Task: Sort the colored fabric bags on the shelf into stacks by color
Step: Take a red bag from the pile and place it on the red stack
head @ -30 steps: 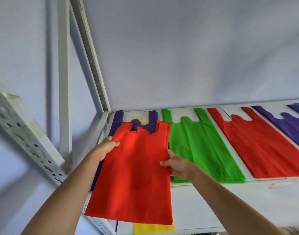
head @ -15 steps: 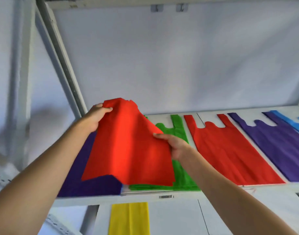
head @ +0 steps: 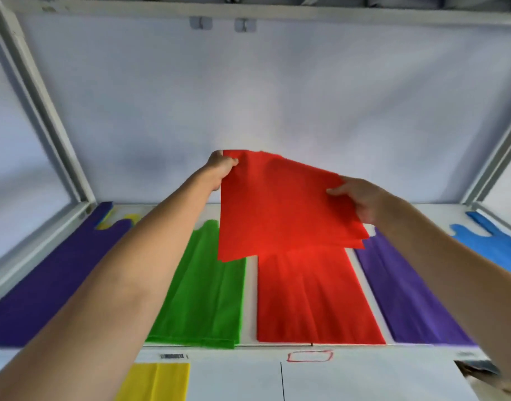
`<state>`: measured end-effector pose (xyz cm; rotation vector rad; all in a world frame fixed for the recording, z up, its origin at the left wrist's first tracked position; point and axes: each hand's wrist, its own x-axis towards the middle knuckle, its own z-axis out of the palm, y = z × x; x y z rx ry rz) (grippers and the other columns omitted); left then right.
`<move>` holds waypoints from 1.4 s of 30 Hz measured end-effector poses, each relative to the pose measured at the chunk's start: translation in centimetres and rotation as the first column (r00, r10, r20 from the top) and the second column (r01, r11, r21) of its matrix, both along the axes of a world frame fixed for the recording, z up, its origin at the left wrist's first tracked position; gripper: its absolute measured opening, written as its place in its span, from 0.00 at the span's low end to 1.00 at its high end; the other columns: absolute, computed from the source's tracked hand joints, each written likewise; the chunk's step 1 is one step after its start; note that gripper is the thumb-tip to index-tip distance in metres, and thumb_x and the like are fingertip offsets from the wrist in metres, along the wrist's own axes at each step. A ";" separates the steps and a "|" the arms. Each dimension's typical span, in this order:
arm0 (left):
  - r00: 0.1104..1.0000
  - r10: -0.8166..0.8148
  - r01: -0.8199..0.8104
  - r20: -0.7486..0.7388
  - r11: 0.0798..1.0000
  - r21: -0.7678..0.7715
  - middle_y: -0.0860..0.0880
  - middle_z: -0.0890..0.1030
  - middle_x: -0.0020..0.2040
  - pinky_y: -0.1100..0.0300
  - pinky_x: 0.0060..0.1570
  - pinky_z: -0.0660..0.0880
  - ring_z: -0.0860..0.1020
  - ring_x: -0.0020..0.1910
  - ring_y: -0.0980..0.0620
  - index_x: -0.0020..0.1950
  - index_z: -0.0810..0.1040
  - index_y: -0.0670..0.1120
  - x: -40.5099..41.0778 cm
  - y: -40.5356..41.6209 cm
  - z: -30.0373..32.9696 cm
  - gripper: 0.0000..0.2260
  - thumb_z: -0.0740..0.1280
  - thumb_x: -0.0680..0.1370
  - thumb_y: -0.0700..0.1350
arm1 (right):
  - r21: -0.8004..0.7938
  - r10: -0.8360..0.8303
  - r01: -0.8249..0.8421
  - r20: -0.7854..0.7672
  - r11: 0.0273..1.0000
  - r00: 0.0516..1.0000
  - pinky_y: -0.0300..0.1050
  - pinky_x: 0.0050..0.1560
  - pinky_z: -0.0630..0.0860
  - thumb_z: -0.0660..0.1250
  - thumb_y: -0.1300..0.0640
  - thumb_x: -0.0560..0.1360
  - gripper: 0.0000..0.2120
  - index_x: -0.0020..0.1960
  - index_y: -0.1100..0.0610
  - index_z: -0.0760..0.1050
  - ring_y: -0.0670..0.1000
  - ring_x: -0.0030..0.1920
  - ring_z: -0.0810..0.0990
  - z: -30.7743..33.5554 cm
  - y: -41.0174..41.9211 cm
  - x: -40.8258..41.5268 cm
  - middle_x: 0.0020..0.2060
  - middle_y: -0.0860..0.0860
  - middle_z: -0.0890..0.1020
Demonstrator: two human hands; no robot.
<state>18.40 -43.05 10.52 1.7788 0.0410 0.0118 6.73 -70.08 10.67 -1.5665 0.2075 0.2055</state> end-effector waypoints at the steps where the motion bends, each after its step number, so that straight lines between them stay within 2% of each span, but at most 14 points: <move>1: 1.000 0.007 -0.007 0.022 1.000 -0.008 0.43 0.79 0.50 0.54 0.51 0.76 0.78 0.45 0.47 0.56 0.76 0.44 0.9 -1.1 0.7 0.08 0.63 0.78 0.38 | 0.019 -0.019 0.018 0.063 1.000 0.998 0.43 0.33 0.80 0.58 0.70 0.75 0.14 0.48 0.53 0.75 0.48 0.26 0.81 1.0 -1.1 0.4 0.35 0.54 0.81; 3: 0.998 0.008 -0.006 0.056 0.999 -0.044 0.44 0.80 0.52 0.52 0.55 0.76 0.79 0.49 0.47 0.61 0.76 0.43 2.1 -3.2 1.7 0.11 0.63 0.78 0.40 | 0.048 -0.067 0.059 0.163 0.997 0.984 0.42 0.35 0.81 0.59 0.70 0.75 0.15 0.49 0.52 0.76 0.48 0.31 0.82 2.0 -3.2 0.4 0.39 0.53 0.80; 6: 0.999 0.014 -0.014 0.035 1.000 -0.016 0.42 0.80 0.55 0.50 0.55 0.76 0.79 0.50 0.45 0.63 0.73 0.42 2.8 -5.5 -0.4 0.14 0.65 0.78 0.42 | 0.008 -0.136 0.136 0.175 0.991 0.975 0.46 0.43 0.78 0.61 0.69 0.76 0.16 0.58 0.53 0.75 0.52 0.39 0.80 0.4 -5.1 -0.4 0.42 0.53 0.81; 9: 0.999 0.023 -0.023 -0.044 1.000 0.005 0.40 0.80 0.55 0.50 0.54 0.77 0.79 0.49 0.45 0.63 0.74 0.41 2.3 -7.4 -6.1 0.14 0.66 0.77 0.41 | -0.255 -0.145 0.175 0.131 0.951 0.981 0.46 0.45 0.75 0.60 0.68 0.77 0.18 0.64 0.55 0.69 0.53 0.41 0.78 -4.9 -6.1 -1.3 0.44 0.54 0.79; 12: 0.992 0.058 -0.047 -0.111 0.994 0.101 0.39 0.80 0.58 0.54 0.51 0.75 0.80 0.53 0.42 0.64 0.74 0.40 0.4 -9.0 -12.7 0.16 0.66 0.77 0.41 | -0.432 -0.124 0.118 0.014 0.894 0.992 0.49 0.56 0.74 0.59 0.66 0.77 0.22 0.69 0.55 0.64 0.54 0.51 0.78 -10.9 -6.7 -2.3 0.53 0.54 0.78; 14: 0.983 0.061 -0.026 -0.175 0.980 0.196 0.40 0.79 0.59 0.57 0.49 0.72 0.79 0.54 0.43 0.65 0.72 0.39 -1.3 -9.9 -16.6 0.16 0.65 0.78 0.41 | -0.507 -0.119 0.062 -0.082 0.860 0.989 0.47 0.52 0.74 0.59 0.66 0.76 0.26 0.72 0.55 0.59 0.54 0.53 0.77 -14.5 -6.9 -3.1 0.57 0.56 0.77; 19: 0.959 0.092 0.012 -0.268 0.932 0.363 0.39 0.74 0.66 0.53 0.62 0.72 0.74 0.63 0.41 0.68 0.68 0.37 -3.6 -10.4 -21.9 0.20 0.63 0.78 0.44 | -0.612 -0.128 -0.014 -0.188 0.790 0.974 0.54 0.52 0.79 0.56 0.66 0.68 0.30 0.70 0.56 0.62 0.60 0.50 0.81 -20.8 -7.5 -4.3 0.54 0.60 0.79; 25: 0.965 0.075 0.037 -0.250 0.910 0.412 0.40 0.68 0.72 0.54 0.63 0.69 0.70 0.68 0.42 0.74 0.60 0.38 -3.9 -10.3 -21.5 0.24 0.61 0.80 0.44 | -0.665 -0.151 -0.004 -0.175 0.747 0.973 0.45 0.48 0.75 0.57 0.67 0.72 0.26 0.70 0.58 0.63 0.58 0.49 0.80 -20.7 -6.6 -5.2 0.55 0.60 0.79; 28: 0.972 0.080 0.040 -0.222 0.873 0.486 0.39 0.72 0.68 0.52 0.60 0.71 0.74 0.64 0.41 0.71 0.63 0.38 -4.0 -10.3 -21.8 0.21 0.61 0.80 0.44 | -0.679 -0.138 -0.042 -0.210 0.733 0.968 0.43 0.47 0.73 0.56 0.66 0.72 0.24 0.68 0.57 0.66 0.57 0.49 0.79 -20.8 -6.3 -5.4 0.56 0.60 0.79; 31: 0.976 0.059 0.066 -0.212 0.838 0.541 0.39 0.72 0.68 0.52 0.61 0.72 0.73 0.65 0.41 0.71 0.63 0.37 -4.1 -10.5 -21.8 0.21 0.60 0.81 0.45 | -0.701 -0.132 -0.074 -0.236 0.709 0.963 0.45 0.49 0.75 0.56 0.64 0.71 0.21 0.64 0.58 0.69 0.59 0.51 0.80 -20.6 -6.3 -5.5 0.54 0.59 0.80; 35: 0.971 0.011 0.127 -0.241 0.824 0.552 0.38 0.68 0.72 0.53 0.64 0.69 0.70 0.69 0.41 0.73 0.61 0.35 -4.4 -10.8 -20.7 0.25 0.63 0.80 0.46 | -0.786 -0.163 -0.057 -0.198 0.616 0.967 0.49 0.50 0.77 0.58 0.62 0.70 0.17 0.58 0.59 0.72 0.59 0.49 0.80 -20.9 -7.0 -5.6 0.51 0.59 0.81; 38: 0.971 0.000 0.134 -0.238 0.829 0.544 0.39 0.69 0.71 0.53 0.64 0.70 0.71 0.68 0.41 0.73 0.61 0.36 -4.7 -9.6 -19.5 0.27 0.66 0.78 0.44 | -0.842 -0.169 -0.041 -0.156 0.538 0.973 0.51 0.48 0.78 0.60 0.62 0.70 0.15 0.57 0.60 0.72 0.60 0.47 0.80 -20.5 -6.7 -5.8 0.53 0.59 0.79; 40: 0.978 -0.014 0.130 -0.210 0.824 0.551 0.39 0.75 0.65 0.52 0.61 0.74 0.76 0.62 0.40 0.70 0.66 0.36 -4.7 -8.2 -18.5 0.23 0.65 0.77 0.43 | -0.892 -0.176 -0.086 -0.181 0.444 0.968 0.48 0.40 0.74 0.61 0.61 0.72 0.16 0.59 0.62 0.69 0.61 0.47 0.78 -19.3 -6.0 -6.6 0.57 0.60 0.75; 42: 0.990 -0.020 0.101 -0.141 0.796 0.597 0.40 0.80 0.60 0.53 0.57 0.76 0.79 0.58 0.41 0.67 0.71 0.40 -4.6 -5.7 -16.9 0.19 0.64 0.77 0.43 | -0.954 -0.168 -0.112 -0.163 0.279 0.972 0.49 0.41 0.72 0.62 0.61 0.73 0.17 0.60 0.63 0.66 0.63 0.52 0.75 -18.2 -5.1 -7.1 0.59 0.60 0.70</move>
